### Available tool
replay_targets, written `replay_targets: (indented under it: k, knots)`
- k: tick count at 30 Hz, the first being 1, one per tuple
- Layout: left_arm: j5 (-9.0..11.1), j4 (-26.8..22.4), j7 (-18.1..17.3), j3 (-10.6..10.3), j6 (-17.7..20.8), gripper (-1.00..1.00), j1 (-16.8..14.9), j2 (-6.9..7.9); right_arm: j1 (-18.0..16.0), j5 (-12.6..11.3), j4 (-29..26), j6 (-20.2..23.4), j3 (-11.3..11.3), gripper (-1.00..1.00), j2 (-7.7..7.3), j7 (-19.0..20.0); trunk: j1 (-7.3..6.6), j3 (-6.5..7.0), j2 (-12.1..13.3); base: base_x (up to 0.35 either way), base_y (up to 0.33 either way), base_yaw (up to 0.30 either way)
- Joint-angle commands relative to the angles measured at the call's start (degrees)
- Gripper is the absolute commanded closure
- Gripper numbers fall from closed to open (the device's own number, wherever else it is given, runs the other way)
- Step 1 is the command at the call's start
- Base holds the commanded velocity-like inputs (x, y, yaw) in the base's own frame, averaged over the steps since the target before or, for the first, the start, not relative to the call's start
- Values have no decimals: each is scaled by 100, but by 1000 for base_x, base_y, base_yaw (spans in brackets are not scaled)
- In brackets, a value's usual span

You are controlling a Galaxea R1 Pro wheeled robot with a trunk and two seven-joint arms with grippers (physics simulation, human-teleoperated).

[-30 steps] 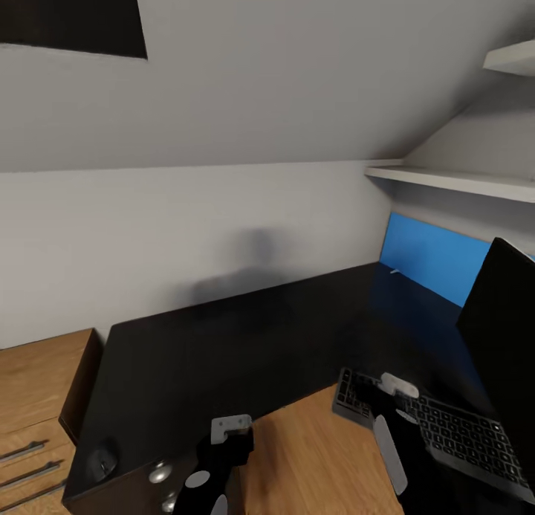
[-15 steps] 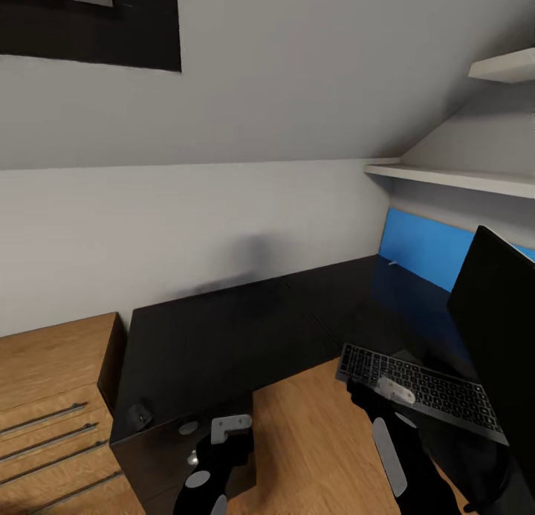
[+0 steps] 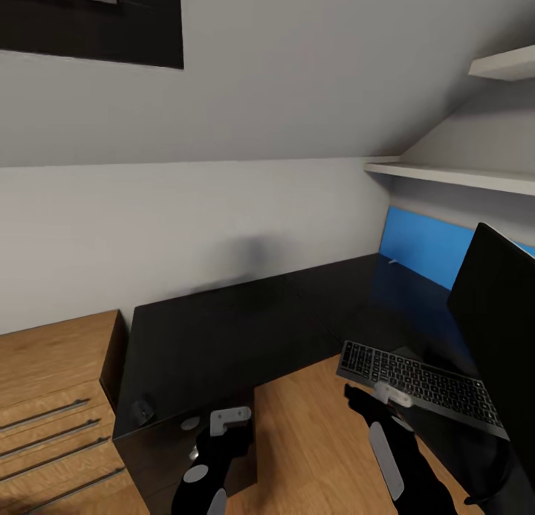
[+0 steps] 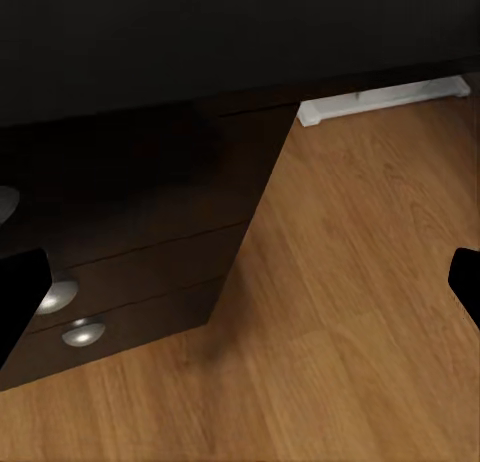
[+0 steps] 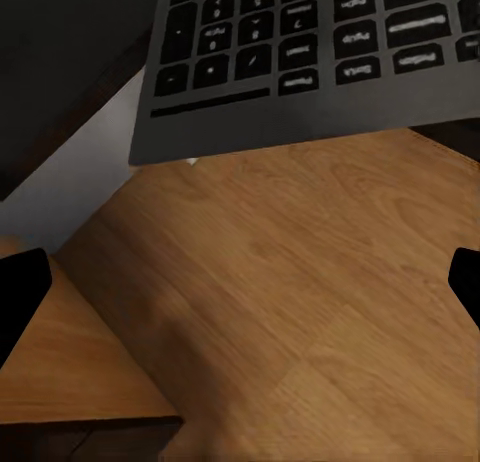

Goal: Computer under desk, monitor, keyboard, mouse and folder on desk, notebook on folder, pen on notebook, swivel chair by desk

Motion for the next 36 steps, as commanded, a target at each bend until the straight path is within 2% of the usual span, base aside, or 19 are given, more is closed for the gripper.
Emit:
replay_targets:
  k: [1,6,9,12,18,21,27,30,36]
  knots:
    - [58,-33,54,-12,18,-100,-4,2,-3,-54,4,-9,15,-100,8,-31,23,-26,-46,-2,1,0]
    - [58,-74,63,-6,20,-100,-4,2,-3,-54,91,-446,75,-100,19,-31,133,-115,-247,0,0,0]
    - [59,-83,70,-4,24,-100,-4,1,-3,-57,177,-725,229,-100,41,-31,199,-169,-367,0,0,0]
    - [59,-86,96,-2,36,-100,-4,-3,-3,-71,226,-865,387,-100,52,-41,265,-223,-488,0,0,0]
    - [63,-61,209,32,52,-100,-4,-10,-3,-89,277,-938,492,-100,49,-44,396,-331,-728,0,0,0]
    - [59,-111,214,-66,115,-100,8,-31,95,-161,375,-1035,515,-100,144,54,396,-330,-727,0,0,0]
    - [67,-298,231,-116,109,-100,13,-31,204,31,568,-1227,523,-100,-40,246,527,-438,-967,0,0,0]
    - [67,-293,232,-117,109,-100,13,-31,211,112,665,-1324,524,-100,-64,342,593,-492,-1088,0,0,0]
    - [67,-259,232,-117,109,-100,13,-31,216,90,859,-1516,518,-100,-59,535,725,-600,-1328,0,0,0]
